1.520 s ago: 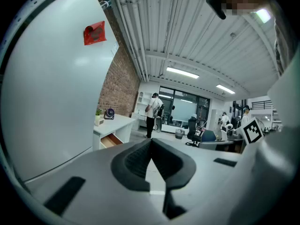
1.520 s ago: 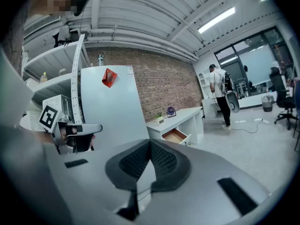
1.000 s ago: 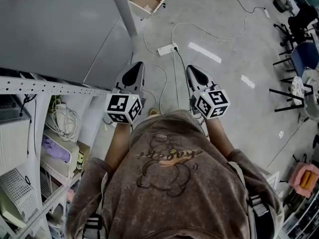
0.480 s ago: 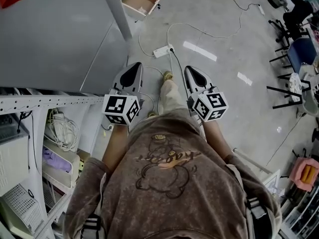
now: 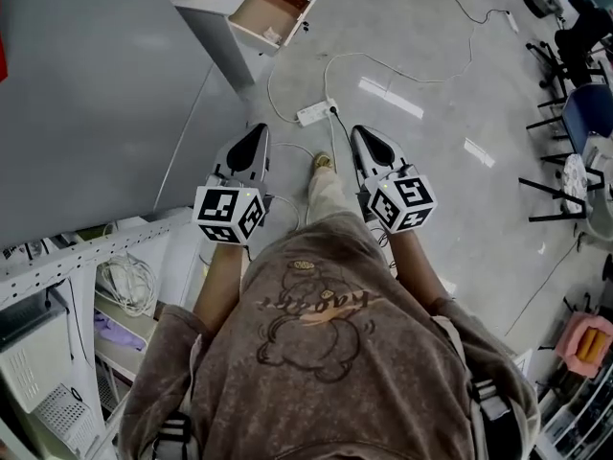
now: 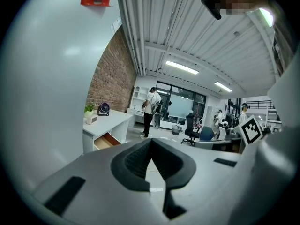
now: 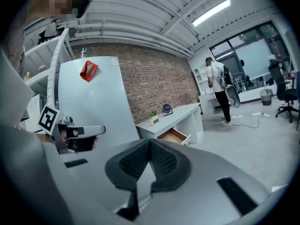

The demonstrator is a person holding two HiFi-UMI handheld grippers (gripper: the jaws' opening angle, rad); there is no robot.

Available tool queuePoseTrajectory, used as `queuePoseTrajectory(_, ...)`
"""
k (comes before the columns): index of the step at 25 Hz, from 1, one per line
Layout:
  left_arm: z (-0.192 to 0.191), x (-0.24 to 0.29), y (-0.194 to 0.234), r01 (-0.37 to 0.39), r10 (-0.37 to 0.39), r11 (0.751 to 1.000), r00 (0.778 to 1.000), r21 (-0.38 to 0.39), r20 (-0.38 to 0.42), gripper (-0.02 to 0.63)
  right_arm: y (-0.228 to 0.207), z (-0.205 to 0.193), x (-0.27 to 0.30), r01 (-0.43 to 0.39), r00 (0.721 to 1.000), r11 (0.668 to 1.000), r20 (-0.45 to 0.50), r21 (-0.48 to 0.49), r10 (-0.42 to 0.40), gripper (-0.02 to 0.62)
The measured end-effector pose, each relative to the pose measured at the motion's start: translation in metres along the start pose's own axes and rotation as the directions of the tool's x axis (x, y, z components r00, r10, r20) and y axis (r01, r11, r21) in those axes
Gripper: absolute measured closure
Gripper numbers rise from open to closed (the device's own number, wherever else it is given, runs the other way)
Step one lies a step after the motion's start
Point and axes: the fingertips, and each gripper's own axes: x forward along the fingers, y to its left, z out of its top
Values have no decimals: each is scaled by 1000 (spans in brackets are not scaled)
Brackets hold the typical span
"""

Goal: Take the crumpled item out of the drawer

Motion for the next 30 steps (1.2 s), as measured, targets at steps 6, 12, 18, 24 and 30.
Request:
queuePoseTrajectory(6, 15, 60, 23, -15, 15, 1000, 1000, -6, -24, 598, -43, 26, 48, -17, 1000, 1000, -13, 12, 17, 597)
queuePoseTrajectory(12, 36, 112, 37, -63, 63, 998, 998, -13, -25, 598, -86, 50, 89, -53, 998, 998, -33, 25, 54, 597)
queuePoseTrajectory(18, 54, 148, 53, -135, 135, 991, 991, -16, -8, 598, -107, 67, 130, -139, 988, 990, -64, 12, 139, 597)
queuePoseTrajectory(24, 63, 160, 71, -207, 207, 978, 978, -33, 5, 598, -113, 73, 161, -205, 974, 979, -91, 20, 206, 597)
queuePoseTrajectory(30, 68, 174, 87, -228, 228, 973, 974, -30, -6, 598, -116, 80, 190, -228, 968, 973, -103, 32, 230, 598)
